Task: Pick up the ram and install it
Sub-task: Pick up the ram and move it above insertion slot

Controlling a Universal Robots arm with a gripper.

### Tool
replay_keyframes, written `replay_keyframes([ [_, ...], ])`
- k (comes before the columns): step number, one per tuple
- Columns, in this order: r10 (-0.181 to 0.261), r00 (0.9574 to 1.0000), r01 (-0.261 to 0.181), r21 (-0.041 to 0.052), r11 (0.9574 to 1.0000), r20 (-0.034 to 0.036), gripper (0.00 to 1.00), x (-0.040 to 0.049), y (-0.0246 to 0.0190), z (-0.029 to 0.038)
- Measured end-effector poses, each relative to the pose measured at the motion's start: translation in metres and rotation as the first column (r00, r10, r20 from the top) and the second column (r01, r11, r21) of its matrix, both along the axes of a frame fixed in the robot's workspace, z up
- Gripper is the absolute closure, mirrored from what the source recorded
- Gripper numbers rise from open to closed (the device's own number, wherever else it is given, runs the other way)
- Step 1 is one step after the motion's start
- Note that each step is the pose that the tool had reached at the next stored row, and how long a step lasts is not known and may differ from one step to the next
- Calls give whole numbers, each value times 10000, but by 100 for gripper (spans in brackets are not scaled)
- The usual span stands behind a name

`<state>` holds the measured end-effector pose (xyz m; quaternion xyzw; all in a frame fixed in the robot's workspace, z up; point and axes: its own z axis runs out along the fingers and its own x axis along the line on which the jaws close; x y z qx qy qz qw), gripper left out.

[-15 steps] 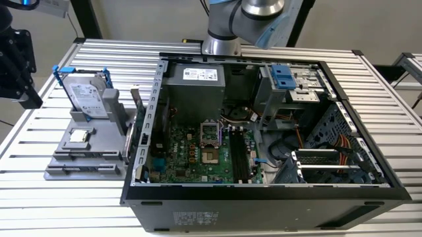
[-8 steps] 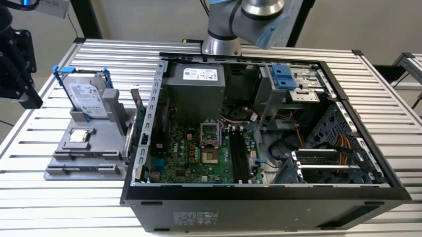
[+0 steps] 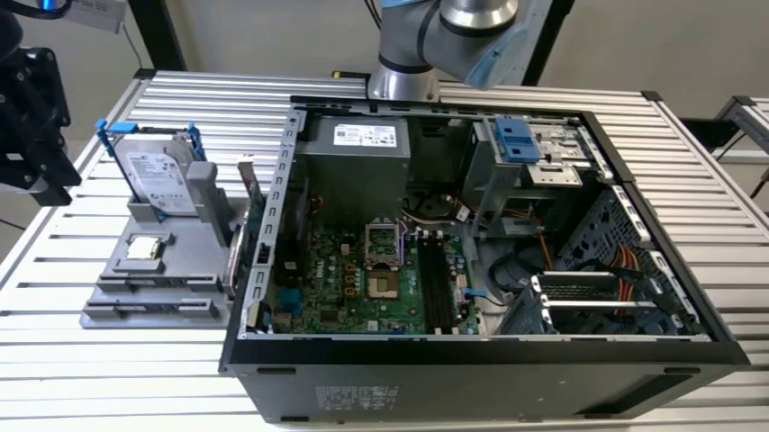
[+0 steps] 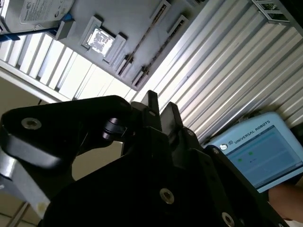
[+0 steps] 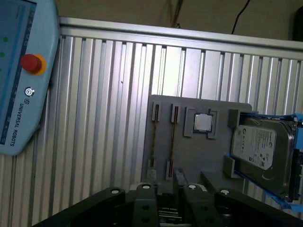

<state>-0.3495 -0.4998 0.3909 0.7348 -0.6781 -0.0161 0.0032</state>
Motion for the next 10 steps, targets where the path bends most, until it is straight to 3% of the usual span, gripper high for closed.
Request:
replay_keyframes([
  [10,-28,10000,28,0,10000,0,0,0,0,-1],
])
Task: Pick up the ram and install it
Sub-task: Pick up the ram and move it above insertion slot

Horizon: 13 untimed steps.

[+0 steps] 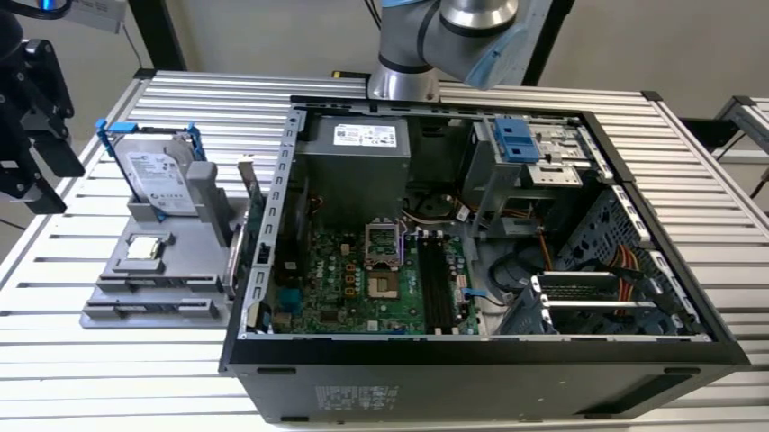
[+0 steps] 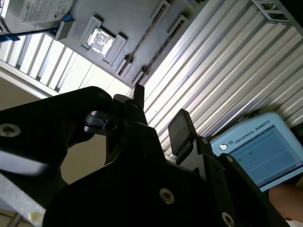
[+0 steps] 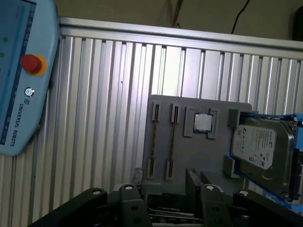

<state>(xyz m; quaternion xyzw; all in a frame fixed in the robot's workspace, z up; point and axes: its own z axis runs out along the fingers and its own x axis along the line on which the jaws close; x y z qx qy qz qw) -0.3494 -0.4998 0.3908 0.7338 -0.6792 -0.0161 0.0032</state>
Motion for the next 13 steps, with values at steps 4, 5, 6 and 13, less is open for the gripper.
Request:
replay_keyframes([
  [4,-330,9995,330,0,9995,0,0,0,0,-17],
  [5,-406,9992,406,-1,9992,0,0,0,0,-23],
  [6,-462,9989,462,-1,9989,0,0,0,1,-28],
  [13,-592,9982,592,1,9982,16,0,0,2,-90],
])
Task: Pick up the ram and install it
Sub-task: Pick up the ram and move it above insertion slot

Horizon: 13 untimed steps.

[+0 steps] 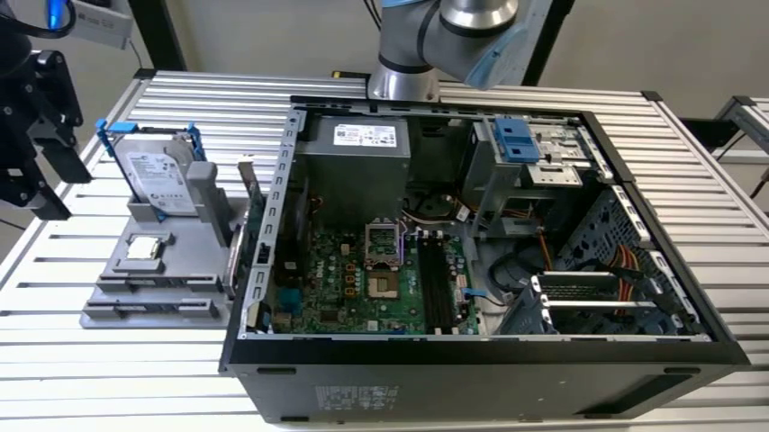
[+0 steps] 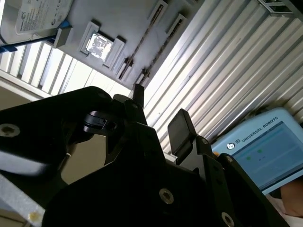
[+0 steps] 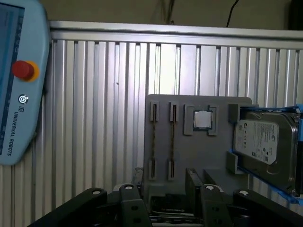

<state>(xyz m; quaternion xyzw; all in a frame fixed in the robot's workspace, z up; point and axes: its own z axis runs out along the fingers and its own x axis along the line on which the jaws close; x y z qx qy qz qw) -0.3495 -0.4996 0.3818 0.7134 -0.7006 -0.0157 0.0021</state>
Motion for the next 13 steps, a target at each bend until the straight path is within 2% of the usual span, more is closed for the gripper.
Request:
replay_keyframes([
  [4,0,10000,0,0,10000,24,0,1,1,-30],
  [9,-5,9999,5,-10,10000,127,0,1,2,-72],
  [13,-6,9999,6,-32,10000,135,0,1,4,-87],
])
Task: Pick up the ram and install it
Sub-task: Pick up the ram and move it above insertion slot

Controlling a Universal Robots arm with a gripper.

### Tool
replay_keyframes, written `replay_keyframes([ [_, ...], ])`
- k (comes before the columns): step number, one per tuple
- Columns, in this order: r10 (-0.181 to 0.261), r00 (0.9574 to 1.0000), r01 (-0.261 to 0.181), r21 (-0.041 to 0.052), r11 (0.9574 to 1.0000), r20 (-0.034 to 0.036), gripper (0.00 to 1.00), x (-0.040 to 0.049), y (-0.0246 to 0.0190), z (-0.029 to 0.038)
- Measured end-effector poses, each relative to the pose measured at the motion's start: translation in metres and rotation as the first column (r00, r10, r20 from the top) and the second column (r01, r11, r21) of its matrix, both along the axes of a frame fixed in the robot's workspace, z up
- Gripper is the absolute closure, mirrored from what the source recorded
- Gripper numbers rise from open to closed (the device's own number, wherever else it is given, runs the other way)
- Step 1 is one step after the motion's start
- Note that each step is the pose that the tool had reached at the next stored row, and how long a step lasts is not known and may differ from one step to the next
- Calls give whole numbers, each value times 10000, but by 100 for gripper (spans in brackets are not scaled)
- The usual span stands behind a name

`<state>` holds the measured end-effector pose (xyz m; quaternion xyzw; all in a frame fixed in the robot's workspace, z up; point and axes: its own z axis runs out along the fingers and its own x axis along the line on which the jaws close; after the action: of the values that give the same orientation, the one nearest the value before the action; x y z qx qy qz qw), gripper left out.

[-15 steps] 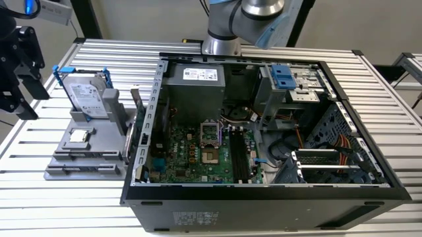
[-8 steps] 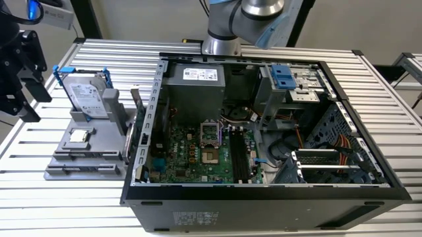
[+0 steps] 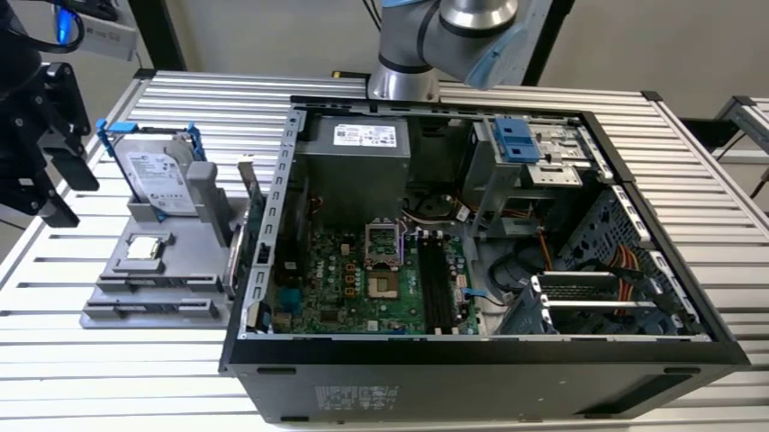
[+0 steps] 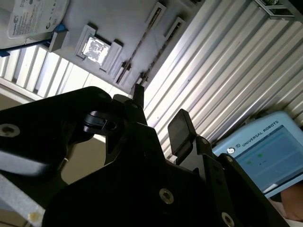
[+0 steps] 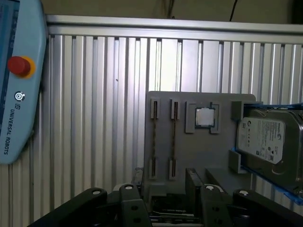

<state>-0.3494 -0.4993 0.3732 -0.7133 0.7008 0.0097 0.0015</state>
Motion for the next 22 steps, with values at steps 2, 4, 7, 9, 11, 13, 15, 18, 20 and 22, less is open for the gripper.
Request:
replay_keyframes([
  [2,-2,10000,2,-3,10000,1,0,-1,1,-2],
  [4,-1,10000,1,-3,10000,0,0,0,1,-3],
  [7,-1,10000,1,-2,10000,2,0,0,1,-15],
  [9,-1,10000,1,-3,10000,1,0,0,1,-22],
  [11,-1,10000,1,-4,10000,0,0,0,1,-29],
  [13,-1,10000,1,-3,10000,1,0,0,0,-38],
  [15,-1,10000,1,-3,10000,1,0,0,1,-46],
  [18,-1,10000,1,-4,10000,0,0,0,0,-58],
  [20,-1,10000,1,-3,10000,1,0,0,1,-68],
  [22,-1,10000,1,-3,10000,1,0,0,1,-77],
])
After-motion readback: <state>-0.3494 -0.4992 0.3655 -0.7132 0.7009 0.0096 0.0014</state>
